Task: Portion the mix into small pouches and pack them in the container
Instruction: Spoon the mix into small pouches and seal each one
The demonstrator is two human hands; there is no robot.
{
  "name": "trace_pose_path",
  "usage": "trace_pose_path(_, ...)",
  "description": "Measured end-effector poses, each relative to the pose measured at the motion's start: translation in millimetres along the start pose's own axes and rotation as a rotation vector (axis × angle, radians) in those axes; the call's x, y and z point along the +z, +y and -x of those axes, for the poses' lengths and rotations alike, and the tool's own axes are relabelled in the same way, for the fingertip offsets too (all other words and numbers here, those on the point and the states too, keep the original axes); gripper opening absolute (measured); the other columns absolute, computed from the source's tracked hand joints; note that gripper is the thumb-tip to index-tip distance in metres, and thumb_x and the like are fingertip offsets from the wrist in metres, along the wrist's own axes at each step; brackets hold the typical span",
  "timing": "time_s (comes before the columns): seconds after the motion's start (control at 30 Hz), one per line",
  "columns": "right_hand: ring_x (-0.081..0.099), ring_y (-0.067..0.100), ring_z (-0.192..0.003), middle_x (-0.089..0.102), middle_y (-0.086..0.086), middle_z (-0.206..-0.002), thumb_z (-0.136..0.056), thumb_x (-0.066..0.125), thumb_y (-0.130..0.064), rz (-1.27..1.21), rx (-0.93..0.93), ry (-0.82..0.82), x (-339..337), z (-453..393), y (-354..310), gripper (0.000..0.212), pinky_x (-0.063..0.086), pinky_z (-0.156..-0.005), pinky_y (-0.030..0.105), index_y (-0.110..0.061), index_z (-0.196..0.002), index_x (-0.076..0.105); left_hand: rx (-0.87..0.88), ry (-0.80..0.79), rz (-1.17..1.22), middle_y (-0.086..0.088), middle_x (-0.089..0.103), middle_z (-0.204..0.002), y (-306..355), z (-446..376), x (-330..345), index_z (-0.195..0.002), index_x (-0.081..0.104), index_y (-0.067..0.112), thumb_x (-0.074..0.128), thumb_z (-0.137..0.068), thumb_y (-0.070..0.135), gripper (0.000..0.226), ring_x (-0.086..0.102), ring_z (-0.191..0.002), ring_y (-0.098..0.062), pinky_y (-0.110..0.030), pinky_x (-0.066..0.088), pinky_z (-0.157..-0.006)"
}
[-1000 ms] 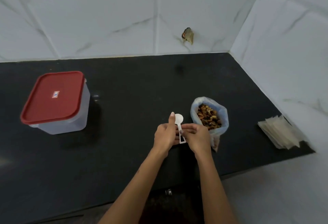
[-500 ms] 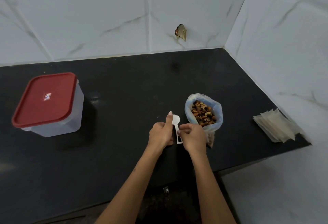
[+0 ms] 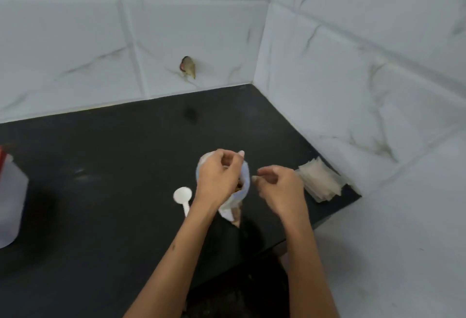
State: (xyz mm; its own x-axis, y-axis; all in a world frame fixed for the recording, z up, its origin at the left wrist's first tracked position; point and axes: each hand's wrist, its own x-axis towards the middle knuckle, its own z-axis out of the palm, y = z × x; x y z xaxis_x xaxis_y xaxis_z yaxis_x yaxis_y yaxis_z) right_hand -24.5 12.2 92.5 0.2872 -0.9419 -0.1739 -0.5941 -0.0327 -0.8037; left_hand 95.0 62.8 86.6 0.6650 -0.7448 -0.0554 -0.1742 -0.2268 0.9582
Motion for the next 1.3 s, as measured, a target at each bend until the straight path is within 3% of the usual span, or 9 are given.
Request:
trace_pose_path(0.17, 0.068, 0.023, -0.091, 0.073, 0.006, -0.096, -0.082, 0.072, -0.020, -0.038, 0.151, 0.287, -67, -52, 69, 0.018, 0.053, -0.089, 0.041, -0.015, -0.099, 0.071, 0.077, -0.261, -0.107, 0.009, 0.065, -0.079, 16, -20, 92, -0.090, 0.066, 0.020, 0.055, -0.094, 0.035, 0.019, 0.063, -0.084, -0.013, -0.028, 0.049, -0.078)
trace_pose_path(0.27, 0.066, 0.028, -0.096, 0.071, 0.008, -0.098, -0.084, 0.067, -0.015, 0.014, 0.268, 0.393, -99, -71, 102, 0.018, 0.046, -0.085, 0.024, -0.010, -0.100, 0.072, 0.115, -0.317, -0.240, -0.001, 0.069, -0.100, 18, -32, 139, -0.105, 0.068, 0.014, 0.051, -0.096, 0.024, 0.022, 0.062, -0.098, -0.018, -0.028, 0.048, -0.086)
trace_pose_path(0.4, 0.067, 0.029, -0.080, 0.068, 0.013, -0.075, -0.084, 0.064, -0.015, 0.003, 0.377, 0.356, -117, -87, 127, 0.016, 0.046, -0.068, 0.027, -0.003, -0.081, 0.074, 0.195, -0.375, -0.429, -0.008, 0.065, -0.121, 12, -39, 186, -0.124, 0.060, 0.009, 0.044, -0.095, 0.013, 0.033, 0.058, -0.113, -0.025, -0.037, 0.046, -0.098)
trace_pose_path(0.57, 0.070, 0.032, -0.070, 0.067, 0.012, -0.062, -0.083, 0.070, -0.028, -0.117, 0.453, 0.300, -119, -106, 138, 0.032, 0.057, -0.078, 0.040, -0.010, -0.058, 0.061, 0.304, -0.335, -0.610, -0.003, 0.066, -0.115, 3, -42, 215, -0.130, 0.054, 0.015, 0.042, -0.093, 0.012, 0.038, 0.059, -0.109, -0.021, -0.040, 0.033, -0.107)
trace_pose_path(0.7, 0.070, 0.029, -0.065, 0.064, 0.008, -0.056, -0.082, 0.071, -0.016, -0.192, 0.495, 0.288, -116, -112, 141, 0.023, 0.058, -0.080, 0.044, -0.016, -0.062, 0.060, 0.308, -0.321, -0.638, 0.001, 0.066, -0.111, 2, -38, 220, -0.129, 0.054, 0.015, 0.043, -0.094, 0.011, 0.037, 0.057, -0.111, -0.014, -0.051, 0.011, -0.117)
trace_pose_path(0.87, 0.069, 0.030, -0.065, 0.067, 0.008, -0.060, -0.077, 0.063, -0.008, -0.253, 0.431, 0.396, -114, -114, 148, 0.017, 0.058, -0.076, 0.048, -0.017, -0.063, 0.064, 0.238, -0.297, -0.525, 0.004, 0.065, -0.117, 6, -35, 222, -0.129, 0.054, 0.017, 0.047, -0.093, 0.009, 0.037, 0.057, -0.113, -0.012, -0.050, 0.007, -0.118)
trace_pose_path(1.0, 0.069, 0.030, -0.070, 0.069, 0.004, -0.062, -0.072, 0.063, -0.015, -0.315, 0.332, 0.477, -118, -113, 141, 0.012, 0.057, -0.078, 0.050, -0.020, -0.062, 0.062, 0.237, -0.230, -0.270, 0.002, 0.067, -0.108, 14, -38, 214, -0.120, 0.060, 0.013, 0.054, -0.089, 0.003, 0.033, 0.062, -0.101, -0.010, -0.027, 0.045, -0.100)
trace_pose_path(1.1, 0.068, 0.028, -0.063, 0.067, 0.005, -0.061, -0.078, 0.064, -0.009, -0.371, 0.232, 0.480, -122, -106, 113, 0.016, 0.058, -0.076, 0.048, -0.020, -0.067, 0.062, 0.213, -0.153, -0.116, 0.009, 0.064, -0.095, 24, -41, 192, -0.114, 0.064, 0.014, 0.059, -0.088, 0.003, 0.028, 0.060, -0.088, 0.001, -0.001, 0.045, -0.074)
trace_pose_path(1.3, 0.066, 0.021, -0.068, 0.067, 0.004, -0.073, -0.085, 0.065, -0.005, -0.343, 0.034, 0.347, -90, -87, 45, 0.021, 0.059, -0.073, 0.037, -0.024, -0.074, 0.061, 0.247, 0.058, 0.080, 0.010, 0.067, -0.087, 26, -42, 110, -0.100, 0.066, 0.017, 0.065, -0.085, 0.002, 0.022, 0.064, -0.079, -0.001, -0.012, 0.052, -0.067)
